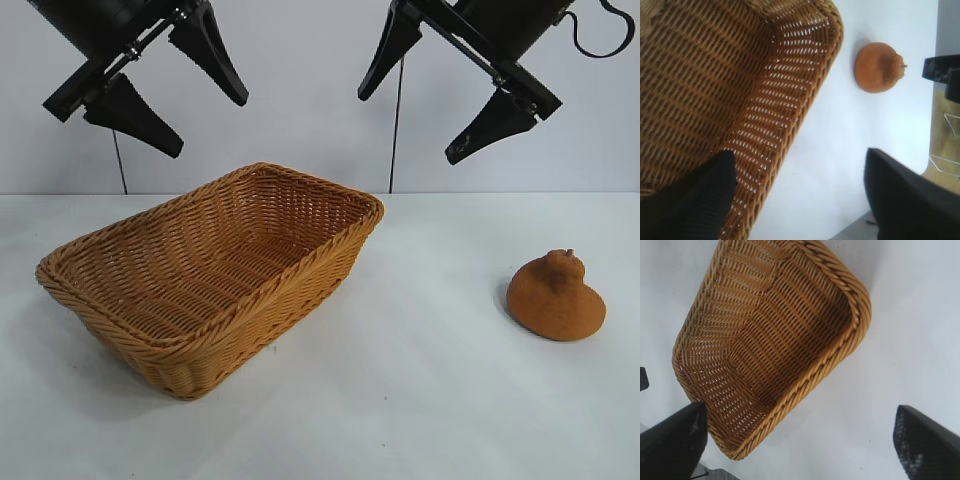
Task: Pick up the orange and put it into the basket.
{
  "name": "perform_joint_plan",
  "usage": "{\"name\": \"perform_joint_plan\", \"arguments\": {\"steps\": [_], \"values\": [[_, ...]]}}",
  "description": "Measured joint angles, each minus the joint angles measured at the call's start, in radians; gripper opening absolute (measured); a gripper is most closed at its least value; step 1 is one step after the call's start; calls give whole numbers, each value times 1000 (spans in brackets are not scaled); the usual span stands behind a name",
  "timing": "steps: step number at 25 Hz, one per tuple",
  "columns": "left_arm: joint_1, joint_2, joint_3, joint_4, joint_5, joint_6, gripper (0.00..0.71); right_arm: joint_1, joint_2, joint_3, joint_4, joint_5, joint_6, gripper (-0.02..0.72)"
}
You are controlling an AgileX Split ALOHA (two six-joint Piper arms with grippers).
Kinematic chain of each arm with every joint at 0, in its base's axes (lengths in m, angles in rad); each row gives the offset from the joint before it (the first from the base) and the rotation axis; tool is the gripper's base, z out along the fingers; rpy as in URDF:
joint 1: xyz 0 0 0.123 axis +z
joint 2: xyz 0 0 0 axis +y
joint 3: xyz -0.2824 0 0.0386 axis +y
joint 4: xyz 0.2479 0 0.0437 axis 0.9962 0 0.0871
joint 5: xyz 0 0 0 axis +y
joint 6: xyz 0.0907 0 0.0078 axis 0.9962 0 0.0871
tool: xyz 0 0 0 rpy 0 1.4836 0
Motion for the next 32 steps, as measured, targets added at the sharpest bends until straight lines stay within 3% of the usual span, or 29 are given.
{"name": "perform_joint_plan", "arguments": {"steps": [29, 32], "values": [[0, 0, 0, 5, -14, 0, 513, 0, 0, 0, 0, 1, -1, 694], [19, -1, 0, 2, 2, -3, 513, 0, 0, 0, 0, 1, -1, 694]]}}
